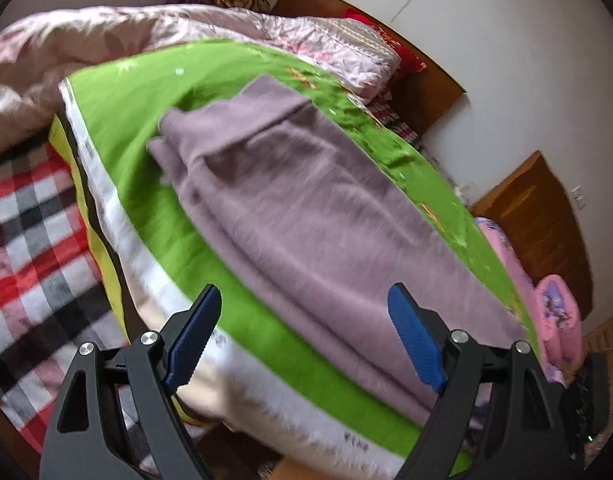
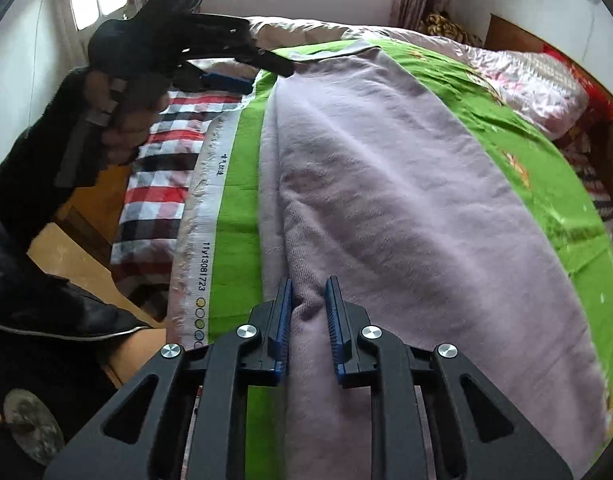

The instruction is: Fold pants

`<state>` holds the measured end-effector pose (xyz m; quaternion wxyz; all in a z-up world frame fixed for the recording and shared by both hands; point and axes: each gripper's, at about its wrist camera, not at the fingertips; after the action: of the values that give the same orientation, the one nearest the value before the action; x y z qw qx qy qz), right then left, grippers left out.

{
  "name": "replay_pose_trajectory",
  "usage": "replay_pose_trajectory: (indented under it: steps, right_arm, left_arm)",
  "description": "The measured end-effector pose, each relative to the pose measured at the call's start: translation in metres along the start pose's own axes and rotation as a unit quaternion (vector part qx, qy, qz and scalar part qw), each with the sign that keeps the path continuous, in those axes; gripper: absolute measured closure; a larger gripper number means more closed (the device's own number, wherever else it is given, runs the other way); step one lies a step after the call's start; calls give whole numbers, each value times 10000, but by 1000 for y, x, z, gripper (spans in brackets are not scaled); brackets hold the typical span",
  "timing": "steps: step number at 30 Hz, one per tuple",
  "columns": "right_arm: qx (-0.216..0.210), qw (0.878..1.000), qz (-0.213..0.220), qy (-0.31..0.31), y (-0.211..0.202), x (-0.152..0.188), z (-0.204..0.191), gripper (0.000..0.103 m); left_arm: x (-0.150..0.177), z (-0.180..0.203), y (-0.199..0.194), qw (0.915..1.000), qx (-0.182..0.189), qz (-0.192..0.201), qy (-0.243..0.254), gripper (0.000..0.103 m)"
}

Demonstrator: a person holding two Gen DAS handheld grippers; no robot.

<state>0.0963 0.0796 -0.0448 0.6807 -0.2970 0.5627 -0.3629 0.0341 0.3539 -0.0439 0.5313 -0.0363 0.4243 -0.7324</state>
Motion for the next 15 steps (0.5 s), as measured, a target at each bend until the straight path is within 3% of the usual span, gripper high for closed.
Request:
replay_pose_trajectory:
  steps: [3, 6, 9, 15]
  right_arm:
    - [107, 9999, -1, -61, 0, 0, 1, 97]
    - [35, 9987, 351, 356, -11, 2, 10, 99]
    - [-240, 9924, 774, 925, -32, 5, 30, 99]
    - [-394, 9861, 978, 1285, -42, 9, 44, 99]
  left_arm:
    - [6, -4, -5, 9978, 580, -284, -156, 18]
    - [12, 0, -3, 9931, 982, -566, -314, 18]
    - [17, 8, 2, 9917, 1016, -722, -312, 18]
    - [22, 21, 14, 9879, 1217, -900, -348, 19]
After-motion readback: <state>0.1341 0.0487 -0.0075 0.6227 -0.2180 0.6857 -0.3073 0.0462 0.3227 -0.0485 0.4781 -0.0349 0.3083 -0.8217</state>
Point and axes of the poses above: each gripper's, at about its wrist camera, not at the fingertips, and y roughly the way its jaws point, z to its right, x to its underside, and after that the axes turned 14 degrees about -y, right-handed
